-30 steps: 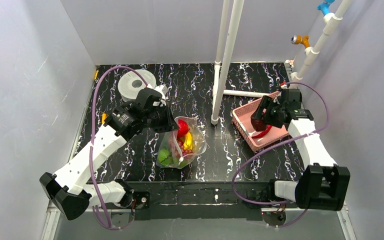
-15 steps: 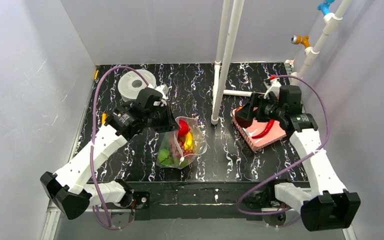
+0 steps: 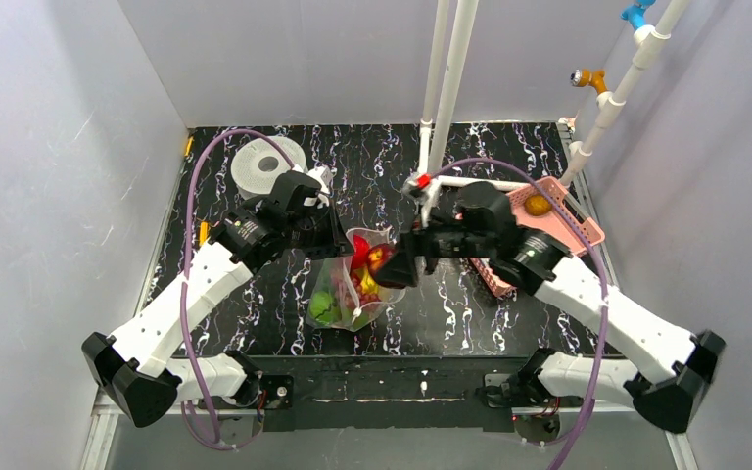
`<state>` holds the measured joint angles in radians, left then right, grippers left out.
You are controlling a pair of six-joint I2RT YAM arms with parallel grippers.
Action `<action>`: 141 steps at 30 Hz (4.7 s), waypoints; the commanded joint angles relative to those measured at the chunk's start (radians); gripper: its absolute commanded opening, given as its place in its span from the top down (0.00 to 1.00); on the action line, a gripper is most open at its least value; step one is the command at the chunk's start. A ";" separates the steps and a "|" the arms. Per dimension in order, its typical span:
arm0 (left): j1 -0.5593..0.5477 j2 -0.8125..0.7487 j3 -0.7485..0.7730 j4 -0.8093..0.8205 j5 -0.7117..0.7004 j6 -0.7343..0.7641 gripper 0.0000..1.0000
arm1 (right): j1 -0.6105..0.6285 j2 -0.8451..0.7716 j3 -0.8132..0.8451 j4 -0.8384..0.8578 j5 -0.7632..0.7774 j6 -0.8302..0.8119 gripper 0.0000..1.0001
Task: Place the food in the zip-top bag and seal the zipper
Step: Place the fake fruit in the zipper food storage bag, then pick up the fake fruit from the bin.
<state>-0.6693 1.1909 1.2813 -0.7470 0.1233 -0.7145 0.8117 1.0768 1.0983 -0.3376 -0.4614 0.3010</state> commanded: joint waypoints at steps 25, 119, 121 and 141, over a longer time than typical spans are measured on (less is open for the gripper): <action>0.003 -0.036 -0.010 -0.012 0.004 -0.015 1.00 | 0.150 0.269 0.219 -0.082 0.490 -0.008 0.13; 0.002 -0.040 -0.013 -0.043 0.001 -0.008 1.00 | -1.074 0.791 0.052 0.264 0.508 0.714 0.47; 0.003 -0.043 -0.015 -0.042 0.000 -0.009 1.00 | -1.074 0.778 0.033 0.285 0.499 0.703 0.54; 0.003 -0.031 -0.037 -0.017 0.019 -0.012 1.00 | -1.045 0.464 -0.165 0.339 0.319 0.525 0.80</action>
<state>-0.6659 1.1801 1.2632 -0.7625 0.1246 -0.7261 -0.2460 1.6256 0.9742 -0.0189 -0.0690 0.8993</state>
